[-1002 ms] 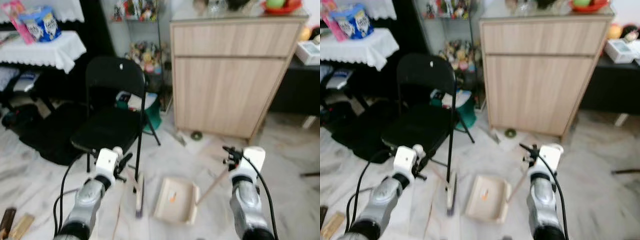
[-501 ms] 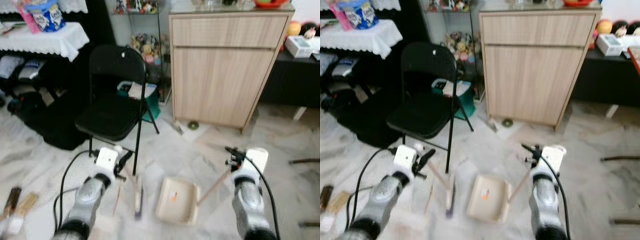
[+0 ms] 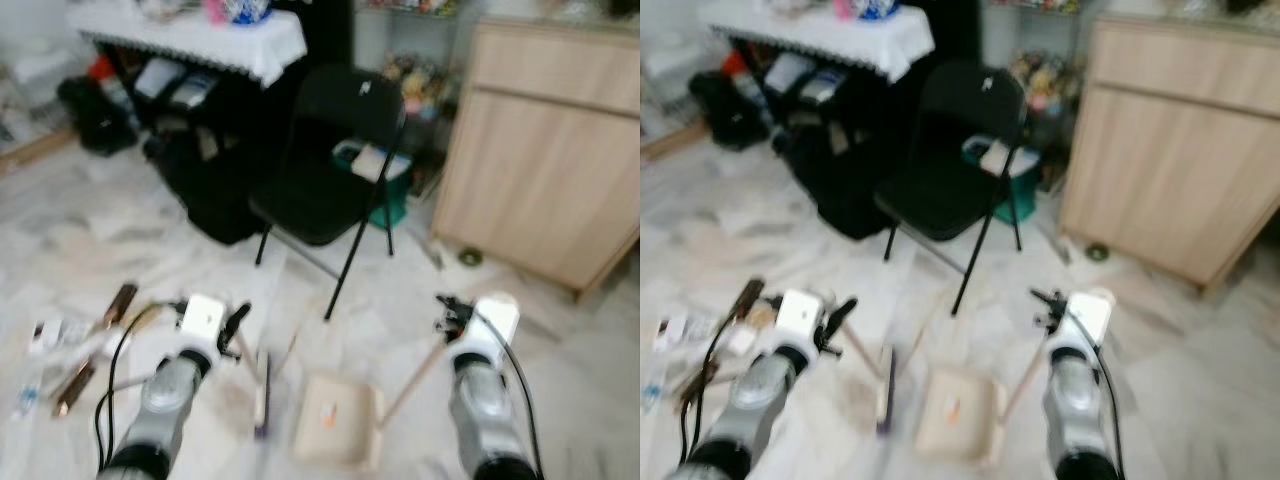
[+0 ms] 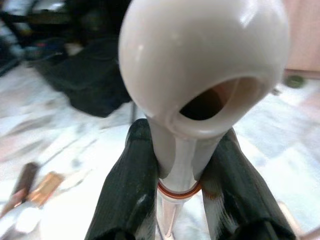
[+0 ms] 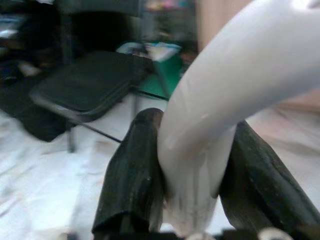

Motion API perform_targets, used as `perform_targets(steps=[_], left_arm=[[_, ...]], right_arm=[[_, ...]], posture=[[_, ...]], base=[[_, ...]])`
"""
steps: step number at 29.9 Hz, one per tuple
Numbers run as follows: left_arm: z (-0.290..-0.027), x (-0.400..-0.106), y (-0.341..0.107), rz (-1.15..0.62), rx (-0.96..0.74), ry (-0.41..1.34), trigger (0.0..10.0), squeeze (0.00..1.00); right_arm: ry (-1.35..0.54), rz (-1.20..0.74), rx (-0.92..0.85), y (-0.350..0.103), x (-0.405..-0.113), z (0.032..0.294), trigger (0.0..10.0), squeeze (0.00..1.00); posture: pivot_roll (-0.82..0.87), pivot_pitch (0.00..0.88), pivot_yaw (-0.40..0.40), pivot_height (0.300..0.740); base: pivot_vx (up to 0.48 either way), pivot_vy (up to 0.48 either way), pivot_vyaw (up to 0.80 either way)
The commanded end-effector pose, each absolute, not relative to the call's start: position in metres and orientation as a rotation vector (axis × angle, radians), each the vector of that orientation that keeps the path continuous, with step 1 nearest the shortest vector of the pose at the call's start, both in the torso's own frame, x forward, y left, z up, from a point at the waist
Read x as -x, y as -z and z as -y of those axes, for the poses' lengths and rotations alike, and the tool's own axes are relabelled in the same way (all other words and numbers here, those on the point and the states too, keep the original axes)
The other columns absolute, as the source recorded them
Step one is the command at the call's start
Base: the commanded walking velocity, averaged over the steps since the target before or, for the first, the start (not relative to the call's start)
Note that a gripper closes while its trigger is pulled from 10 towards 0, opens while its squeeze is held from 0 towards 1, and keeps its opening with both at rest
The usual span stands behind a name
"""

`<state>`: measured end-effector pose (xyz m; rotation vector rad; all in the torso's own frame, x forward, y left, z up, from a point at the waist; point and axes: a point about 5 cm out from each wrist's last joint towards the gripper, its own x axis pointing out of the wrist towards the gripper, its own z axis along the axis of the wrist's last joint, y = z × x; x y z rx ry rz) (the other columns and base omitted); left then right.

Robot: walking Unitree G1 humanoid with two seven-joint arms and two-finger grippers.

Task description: Sweep floor

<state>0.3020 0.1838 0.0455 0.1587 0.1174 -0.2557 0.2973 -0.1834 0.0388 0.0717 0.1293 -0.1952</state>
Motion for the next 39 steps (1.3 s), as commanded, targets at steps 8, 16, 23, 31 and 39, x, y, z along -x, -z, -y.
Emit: perform_targets(steps=[8, 16, 23, 31, 39], left_arm=[[-0.191, -0.304, -0.052, -0.093, -0.171, 0.203, 10.0, 0.00], [-0.191, -0.299, -0.046, -0.089, -0.123, 0.133, 10.0, 0.00], [-0.196, -0.294, -0.044, -0.070, -0.043, 0.022, 10.0, 0.00], [-0.198, -0.281, -0.036, -0.078, -0.043, -0.018, 10.0, 0.00], [-0.201, -0.277, -0.037, -0.058, -0.066, -0.048, 10.0, 0.00]], right_arm=[[0.184, -0.101, -0.089, -0.045, -0.302, 0.180, 10.0, 0.00], [0.151, -0.091, -0.085, -0.047, -0.303, 0.177, 10.0, 0.00], [0.117, -0.059, -0.052, -0.054, -0.307, 0.181, 10.0, 0.00], [0.082, -0.042, -0.040, -0.066, -0.322, 0.185, 10.0, 0.00], [0.028, -0.042, -0.053, -0.069, -0.328, 0.178, 10.0, 0.00]], posture=[[-0.01, 0.050, 0.081, 0.740], [-0.02, 0.050, 0.051, 0.740], [-0.01, 0.031, 0.026, 0.740], [0.02, 0.000, -0.022, 0.740], [0.06, 0.000, -0.055, 0.740]], base=[[0.000, 0.000, 0.80], [0.000, 0.000, 0.80], [0.000, 0.000, 0.80], [0.000, 0.000, 0.80], [0.000, 0.000, 0.26]])
